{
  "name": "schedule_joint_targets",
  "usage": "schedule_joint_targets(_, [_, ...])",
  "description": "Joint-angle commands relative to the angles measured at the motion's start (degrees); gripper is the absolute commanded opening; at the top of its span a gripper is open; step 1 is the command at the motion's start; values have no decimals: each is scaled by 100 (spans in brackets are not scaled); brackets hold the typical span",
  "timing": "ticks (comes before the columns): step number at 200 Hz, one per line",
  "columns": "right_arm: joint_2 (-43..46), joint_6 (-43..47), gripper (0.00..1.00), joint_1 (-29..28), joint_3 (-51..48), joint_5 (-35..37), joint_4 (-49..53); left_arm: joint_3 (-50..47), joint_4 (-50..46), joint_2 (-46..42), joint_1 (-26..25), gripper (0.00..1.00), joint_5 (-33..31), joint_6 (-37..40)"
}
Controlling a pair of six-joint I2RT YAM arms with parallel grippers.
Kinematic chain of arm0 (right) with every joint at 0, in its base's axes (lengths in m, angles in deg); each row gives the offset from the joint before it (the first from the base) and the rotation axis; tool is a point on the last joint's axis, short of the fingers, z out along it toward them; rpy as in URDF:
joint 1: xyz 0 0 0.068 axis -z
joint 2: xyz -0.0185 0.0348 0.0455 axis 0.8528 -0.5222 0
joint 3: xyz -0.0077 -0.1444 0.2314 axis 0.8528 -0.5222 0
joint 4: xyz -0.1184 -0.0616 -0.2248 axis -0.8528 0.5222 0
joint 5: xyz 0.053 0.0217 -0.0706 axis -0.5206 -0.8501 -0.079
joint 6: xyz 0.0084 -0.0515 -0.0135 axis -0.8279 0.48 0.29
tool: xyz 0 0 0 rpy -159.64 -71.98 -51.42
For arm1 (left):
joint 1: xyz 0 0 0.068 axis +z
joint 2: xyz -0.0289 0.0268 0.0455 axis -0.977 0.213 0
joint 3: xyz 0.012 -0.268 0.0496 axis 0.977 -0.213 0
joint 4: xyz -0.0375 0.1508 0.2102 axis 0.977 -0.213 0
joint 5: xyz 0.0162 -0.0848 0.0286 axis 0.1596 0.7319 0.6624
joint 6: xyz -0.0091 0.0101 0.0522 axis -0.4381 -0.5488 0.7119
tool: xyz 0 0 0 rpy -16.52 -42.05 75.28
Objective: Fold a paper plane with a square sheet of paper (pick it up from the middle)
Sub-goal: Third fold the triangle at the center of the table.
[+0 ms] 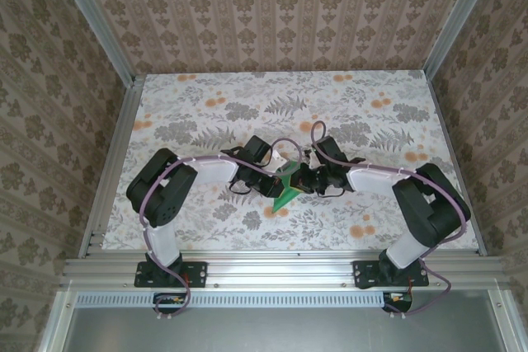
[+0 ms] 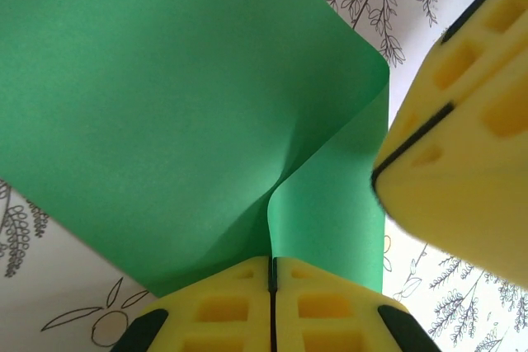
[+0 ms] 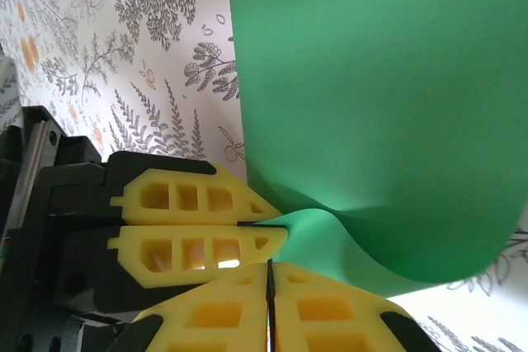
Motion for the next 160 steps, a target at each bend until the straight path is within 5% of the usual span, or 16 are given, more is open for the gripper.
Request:
schedule_joint_targets(1, [-244, -123, 9, -23, 164, 63, 20, -132, -136, 22, -63, 8, 24, 151])
schedule_joint_targets(160, [-575, 392, 11, 82, 254, 198, 463, -191, -180, 20, -68, 0, -154, 61])
